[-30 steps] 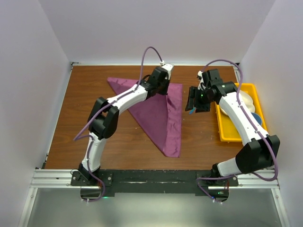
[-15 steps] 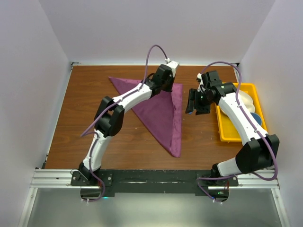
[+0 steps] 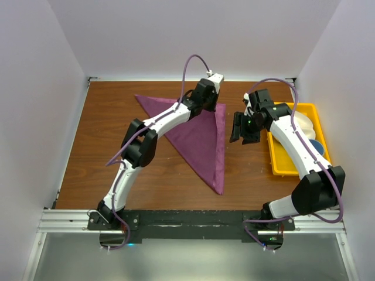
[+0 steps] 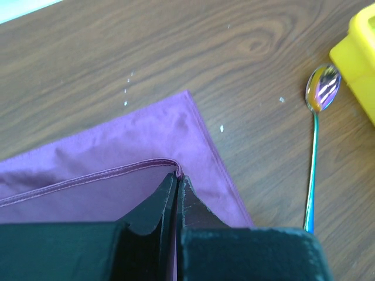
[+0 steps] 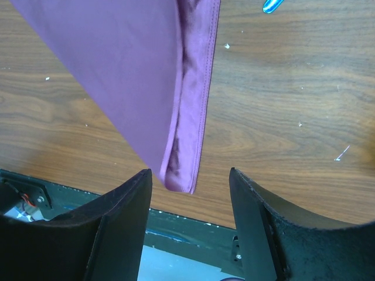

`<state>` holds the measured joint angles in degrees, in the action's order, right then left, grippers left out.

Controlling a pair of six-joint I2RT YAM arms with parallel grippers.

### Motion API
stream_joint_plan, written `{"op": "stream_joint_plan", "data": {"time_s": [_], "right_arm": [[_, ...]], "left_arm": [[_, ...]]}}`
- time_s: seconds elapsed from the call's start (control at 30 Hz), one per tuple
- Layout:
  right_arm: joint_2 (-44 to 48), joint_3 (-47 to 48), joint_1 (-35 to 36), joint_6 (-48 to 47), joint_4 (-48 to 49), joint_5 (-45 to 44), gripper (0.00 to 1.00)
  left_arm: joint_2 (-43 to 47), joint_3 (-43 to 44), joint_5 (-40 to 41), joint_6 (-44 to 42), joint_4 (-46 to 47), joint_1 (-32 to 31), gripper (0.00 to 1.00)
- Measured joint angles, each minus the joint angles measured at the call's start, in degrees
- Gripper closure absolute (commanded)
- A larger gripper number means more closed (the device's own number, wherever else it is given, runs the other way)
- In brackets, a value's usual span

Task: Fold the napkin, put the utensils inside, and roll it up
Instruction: Fold the napkin

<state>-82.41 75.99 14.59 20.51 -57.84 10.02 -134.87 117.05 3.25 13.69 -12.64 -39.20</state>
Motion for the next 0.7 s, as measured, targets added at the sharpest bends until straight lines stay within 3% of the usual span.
{"op": "stream_joint_plan", "data": {"time_s": [0.7], "right_arm": [[0.00,-1.46,-0.02,0.00,-0.04,0.02,0.41]], "left_arm": [[-4.04,3.43,0.00,0.22,4.22,0.00,1.00]]}}
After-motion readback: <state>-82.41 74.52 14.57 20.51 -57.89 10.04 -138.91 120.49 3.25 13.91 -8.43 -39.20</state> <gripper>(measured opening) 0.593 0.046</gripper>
